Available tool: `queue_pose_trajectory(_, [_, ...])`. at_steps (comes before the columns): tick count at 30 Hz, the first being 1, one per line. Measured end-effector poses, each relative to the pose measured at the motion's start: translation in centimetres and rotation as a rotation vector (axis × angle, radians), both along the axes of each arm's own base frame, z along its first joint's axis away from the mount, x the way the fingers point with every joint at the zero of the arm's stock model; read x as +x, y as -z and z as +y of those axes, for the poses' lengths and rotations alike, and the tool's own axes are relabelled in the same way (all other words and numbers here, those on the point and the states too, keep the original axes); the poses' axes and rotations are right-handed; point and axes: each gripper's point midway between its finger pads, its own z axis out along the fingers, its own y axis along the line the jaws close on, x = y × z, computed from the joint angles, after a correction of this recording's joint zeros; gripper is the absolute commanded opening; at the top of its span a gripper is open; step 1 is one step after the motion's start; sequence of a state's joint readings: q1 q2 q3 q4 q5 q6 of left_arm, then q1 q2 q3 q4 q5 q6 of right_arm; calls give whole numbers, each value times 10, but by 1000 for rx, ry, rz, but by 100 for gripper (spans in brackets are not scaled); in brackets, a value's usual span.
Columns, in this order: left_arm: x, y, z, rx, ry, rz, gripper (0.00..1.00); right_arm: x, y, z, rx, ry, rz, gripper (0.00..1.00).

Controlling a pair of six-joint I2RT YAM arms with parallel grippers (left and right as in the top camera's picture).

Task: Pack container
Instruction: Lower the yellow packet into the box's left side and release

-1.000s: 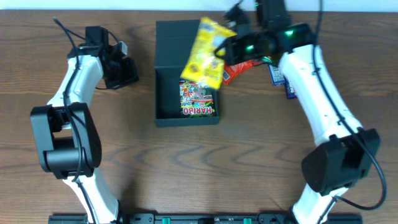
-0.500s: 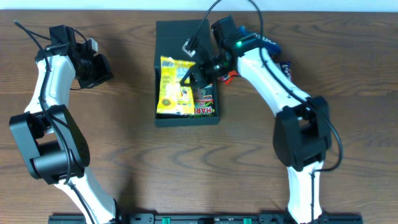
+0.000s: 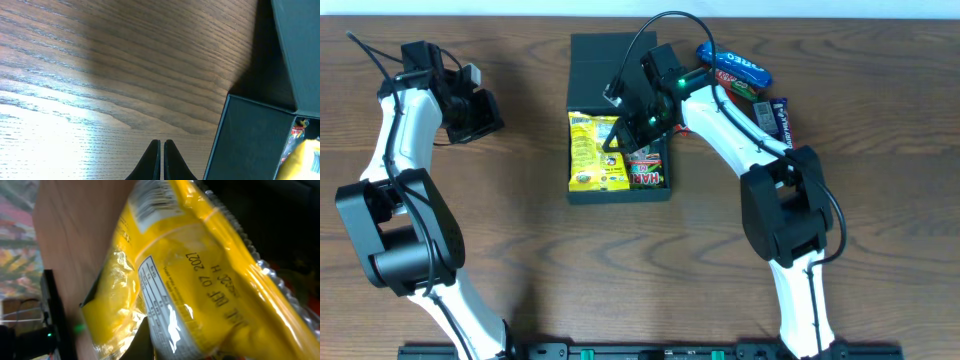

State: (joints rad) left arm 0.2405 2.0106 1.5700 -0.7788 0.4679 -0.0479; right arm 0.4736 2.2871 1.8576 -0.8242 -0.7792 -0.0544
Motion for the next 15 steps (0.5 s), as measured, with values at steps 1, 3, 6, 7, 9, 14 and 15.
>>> queue_pose_trajectory(1, [0,0,0,0,0,0,6,1,1,-1,-9,4,-5,1])
queue_pose_trajectory(3, [0,0,0,0,0,0,6,3,3,-2,-23,11,-12,1])
queue_pose_trajectory(6, [0,0,0,0,0,0,6,6,6,-2,-29,16,-22,1])
queue_pose_trajectory(7, [0,0,0,0,0,0,6,6,7,-1,-29,17,-22,1])
queue_pose_trajectory(9, [0,0,0,0,0,0,6,5,9,0,-31,15,-17,1])
queue_pose_trajectory(14, [0,0,0,0,0,0,6,3,15,1,-40,14,-6,1])
queue_pose_trajectory(15, [0,0,0,1,0,-1,6,3,16,1,-41,15,-4,1])
